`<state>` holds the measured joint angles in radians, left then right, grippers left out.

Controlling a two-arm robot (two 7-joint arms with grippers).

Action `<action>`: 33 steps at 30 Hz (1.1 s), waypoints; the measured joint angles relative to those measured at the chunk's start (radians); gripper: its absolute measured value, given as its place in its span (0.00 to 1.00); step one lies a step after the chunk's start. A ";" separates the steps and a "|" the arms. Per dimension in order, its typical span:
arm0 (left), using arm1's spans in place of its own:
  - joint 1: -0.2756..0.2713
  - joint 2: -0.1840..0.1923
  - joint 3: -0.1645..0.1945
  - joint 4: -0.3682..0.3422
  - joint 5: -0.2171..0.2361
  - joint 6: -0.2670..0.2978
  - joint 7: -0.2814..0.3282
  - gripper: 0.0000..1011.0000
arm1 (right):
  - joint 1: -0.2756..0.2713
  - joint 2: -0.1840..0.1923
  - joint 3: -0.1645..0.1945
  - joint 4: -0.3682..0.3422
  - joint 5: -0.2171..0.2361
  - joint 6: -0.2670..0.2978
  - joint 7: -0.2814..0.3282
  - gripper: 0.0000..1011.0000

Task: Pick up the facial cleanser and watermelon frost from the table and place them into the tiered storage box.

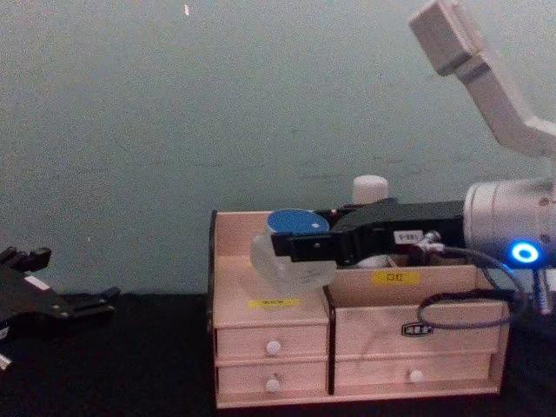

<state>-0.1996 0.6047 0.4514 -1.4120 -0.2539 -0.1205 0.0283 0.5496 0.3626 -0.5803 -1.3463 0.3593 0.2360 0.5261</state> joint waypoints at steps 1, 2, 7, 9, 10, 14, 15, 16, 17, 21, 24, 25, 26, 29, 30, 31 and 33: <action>0.000 0.000 0.000 0.000 0.000 0.000 0.000 0.99 | 0.004 -0.004 -0.002 0.006 -0.002 -0.001 0.000 0.71; 0.000 0.000 0.000 0.000 0.000 0.000 0.000 0.99 | 0.011 -0.013 -0.005 0.019 -0.005 -0.003 -0.002 0.71; 0.000 0.000 0.000 0.000 0.000 0.000 0.000 0.99 | 0.041 -0.044 -0.015 0.074 -0.017 -0.004 -0.004 0.71; 0.000 0.000 0.000 0.000 0.000 0.000 0.000 0.99 | 0.045 -0.048 -0.017 0.081 -0.019 -0.004 -0.004 0.71; 0.000 0.000 0.000 0.000 0.000 0.000 0.000 0.99 | 0.054 -0.057 -0.019 0.097 -0.021 -0.004 -0.004 0.71; 0.000 0.000 0.000 0.000 0.000 0.000 0.000 0.99 | 0.074 -0.079 -0.023 0.136 -0.029 -0.007 -0.003 0.71; 0.000 0.000 0.000 0.000 0.000 0.000 0.000 0.99 | 0.077 -0.083 -0.023 0.144 -0.030 -0.007 -0.003 0.71; 0.000 0.000 0.000 0.000 0.000 0.000 0.000 0.99 | 0.081 -0.086 -0.024 0.150 -0.032 -0.008 -0.003 0.71; 0.000 0.000 0.000 0.000 0.000 0.000 0.000 0.99 | 0.088 -0.094 -0.025 0.165 -0.033 -0.009 -0.003 0.71; 0.000 0.000 0.000 0.000 0.000 0.000 0.000 0.99 | 0.099 -0.108 -0.025 0.193 -0.037 -0.009 -0.002 0.71; 0.000 0.000 0.000 0.000 0.000 0.000 0.000 0.99 | 0.108 -0.120 -0.025 0.218 -0.040 -0.010 -0.001 0.71; 0.000 0.000 0.000 0.000 0.000 0.000 0.000 0.99 | 0.111 -0.125 -0.025 0.228 -0.042 -0.011 0.000 0.71; 0.000 0.000 0.000 0.000 0.000 0.000 0.000 0.99 | 0.113 -0.127 -0.025 0.232 -0.042 -0.011 0.000 0.71; 0.000 0.000 0.000 0.000 0.000 0.000 0.000 0.99 | 0.119 -0.135 -0.025 0.250 -0.044 -0.012 0.001 0.71; 0.000 0.000 0.000 0.000 0.000 0.000 0.000 0.99 | 0.120 -0.137 -0.024 0.254 -0.045 -0.012 0.002 0.71; 0.000 0.000 0.000 0.000 0.000 0.000 0.000 0.99 | 0.123 -0.141 -0.023 0.262 -0.046 -0.012 0.002 0.71; 0.000 0.000 0.000 0.000 0.000 0.000 0.000 0.99 | 0.126 -0.143 -0.022 0.268 -0.048 -0.012 0.002 0.71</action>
<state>-0.1995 0.6047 0.4514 -1.4120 -0.2539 -0.1205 0.0283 0.6751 0.2195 -0.6019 -1.0788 0.3118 0.2239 0.5283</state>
